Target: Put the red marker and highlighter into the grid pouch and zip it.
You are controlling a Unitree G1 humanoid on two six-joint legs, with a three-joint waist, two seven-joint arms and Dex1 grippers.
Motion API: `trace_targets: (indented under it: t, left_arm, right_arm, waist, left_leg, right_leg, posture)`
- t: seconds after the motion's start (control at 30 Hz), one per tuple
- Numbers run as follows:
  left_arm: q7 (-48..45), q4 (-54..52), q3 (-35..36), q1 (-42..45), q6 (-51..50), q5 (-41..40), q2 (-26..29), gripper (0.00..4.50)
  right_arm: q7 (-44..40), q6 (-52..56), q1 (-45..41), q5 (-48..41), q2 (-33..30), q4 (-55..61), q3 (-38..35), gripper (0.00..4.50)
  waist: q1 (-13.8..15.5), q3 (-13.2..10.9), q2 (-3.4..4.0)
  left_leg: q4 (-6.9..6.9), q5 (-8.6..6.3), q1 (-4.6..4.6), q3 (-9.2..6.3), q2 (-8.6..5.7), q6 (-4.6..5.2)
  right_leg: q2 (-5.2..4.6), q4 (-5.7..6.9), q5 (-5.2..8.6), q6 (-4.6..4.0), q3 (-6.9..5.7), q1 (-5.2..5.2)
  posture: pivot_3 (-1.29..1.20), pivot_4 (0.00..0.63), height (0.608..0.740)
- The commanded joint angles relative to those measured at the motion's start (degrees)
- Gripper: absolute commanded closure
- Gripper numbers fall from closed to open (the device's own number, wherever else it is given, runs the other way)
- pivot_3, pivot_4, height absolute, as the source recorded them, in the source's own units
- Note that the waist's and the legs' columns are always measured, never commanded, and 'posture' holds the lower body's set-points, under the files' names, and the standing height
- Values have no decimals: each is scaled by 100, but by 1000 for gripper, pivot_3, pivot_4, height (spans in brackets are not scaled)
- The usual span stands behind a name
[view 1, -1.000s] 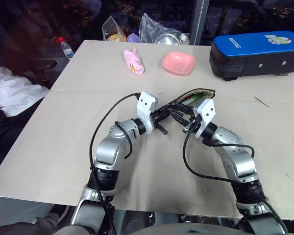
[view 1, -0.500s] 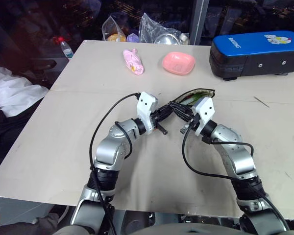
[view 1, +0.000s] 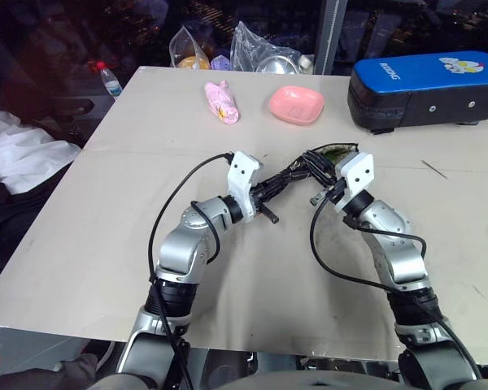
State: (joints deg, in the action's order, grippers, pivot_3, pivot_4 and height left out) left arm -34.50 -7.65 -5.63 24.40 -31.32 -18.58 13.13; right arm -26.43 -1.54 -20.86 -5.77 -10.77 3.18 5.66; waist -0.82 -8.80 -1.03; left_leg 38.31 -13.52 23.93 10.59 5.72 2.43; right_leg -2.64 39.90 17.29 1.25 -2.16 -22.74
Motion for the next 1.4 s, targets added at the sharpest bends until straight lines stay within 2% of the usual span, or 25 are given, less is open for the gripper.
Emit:
trace_targets:
  t: [0.03,0.3,0.47,0.6,0.8,0.93,0.97,1.0,1.03,1.07,1.13,1.2,1.27,1.3,1.33,1.4]
  left_arm:
    - [-3,-233,-21,-35,75,-40,28,4500]
    - [-1,-234,-23,-57,81,-35,42,4500]
    - [63,-237,-6,-78,93,-14,35,4500]
    - [172,-156,-1,-79,184,103,75,4500]
    - [258,5,-93,-56,559,443,260,4500]
    - [201,83,-217,-113,1082,827,514,4500]
    - [167,77,-235,-144,1204,889,570,3957]
    - [58,32,-266,-208,1322,925,662,3806]
    - [-59,-16,-307,-278,1440,972,765,3464]
    - [-157,-60,-348,-350,1545,1017,865,3030]
    - [-245,-125,-387,-472,1725,1101,1003,2115]
    - [-254,-199,-379,-593,1829,1155,1092,1035]
    - [-224,-331,-309,-773,1878,1173,1159,133]
    - [-217,-474,-213,-916,1792,1066,1164,0]
    - [-230,-624,-121,-1063,1689,925,1174,0]
    - [-284,-983,76,-1441,1446,630,1224,0]
  right_arm:
    - [301,-429,-211,212,-98,45,-241,4475]
    - [1124,-1037,-440,948,-403,-502,-480,4475]
    - [1902,-908,-574,1334,-542,-860,-797,4475]
    - [2078,-784,-612,1359,-566,-1010,-876,4475]
    - [1427,-476,-463,540,-510,-947,-923,4475]
    - [307,-113,-110,-174,-947,-871,-947,4475]
    - [106,-162,-9,-244,-1067,-890,-947,4500]
    - [-259,-85,140,-457,-1219,-868,-960,4500]
    - [-553,-1,290,-634,-1365,-829,-986,3963]
    - [-783,86,410,-813,-1482,-773,-1030,3696]
    - [-1192,281,595,-1140,-1692,-665,-1122,2782]
    - [-1575,387,730,-1395,-1888,-654,-1207,1688]
    - [-1940,427,856,-1581,-2085,-689,-1295,814]
    - [-2134,432,927,-1629,-2209,-726,-1325,287]
    - [-2295,423,988,-1642,-2322,-758,-1342,74]
    - [-2658,390,1105,-1714,-2540,-876,-1379,74]
  waist:
    - [-1,0,0]
    - [-2,0,0]
    - [-3,0,0]
    - [-18,0,0]
    - [-15,0,1]
    - [11,0,1]
    - [13,0,1]
    - [16,0,1]
    - [15,0,1]
    - [11,0,1]
    - [6,-1,1]
    - [-13,-1,2]
    - [-16,-1,2]
    - [-14,-1,2]
    - [-12,-1,2]
    - [-6,-1,2]
  left_leg:
    - [0,0,0,0,1,0]
    - [0,0,-1,2,0,0]
    - [0,0,-1,4,2,-1]
    - [-2,1,-3,7,1,-1]
    - [-2,1,-5,10,1,-2]
    - [-3,1,-5,9,2,-1]
    - [-3,1,-5,8,3,-1]
    - [-3,1,-4,9,1,-1]
    - [-4,0,-4,10,2,-1]
    - [-4,0,-4,10,1,-1]
    - [-5,0,-4,9,2,-1]
    - [-5,0,-6,10,6,-1]
    - [-4,0,-7,10,9,0]
    - [-4,0,-8,9,10,0]
    - [-4,0,-9,7,12,0]
    - [-6,-1,-8,7,13,0]
  right_leg:
    - [0,0,0,0,0,0]
    - [0,0,0,0,1,0]
    - [-2,0,0,0,3,0]
    - [0,0,0,0,7,-1]
    - [2,1,0,0,11,-1]
    - [0,-1,0,0,9,1]
    - [-1,-3,0,0,8,1]
    - [-2,-4,0,0,9,1]
    - [-3,-5,0,0,9,1]
    - [-4,-6,0,0,9,2]
    - [-3,-5,0,0,9,1]
    - [-2,-3,0,0,11,1]
    - [0,-2,0,0,11,1]
    - [1,-2,0,0,14,1]
    - [0,-2,0,0,19,2]
    - [-1,-5,0,0,27,2]
  posture:
    - [0,150,725]
    - [0,150,725]
    - [0,150,725]
    - [0,150,725]
    - [0,150,725]
    - [0,150,725]
    - [0,150,725]
    - [0,150,725]
    - [0,150,725]
    - [0,150,725]
    - [0,150,725]
    - [0,150,725]
    - [0,150,725]
    - [0,150,725]
    - [0,150,725]
    - [0,150,725]
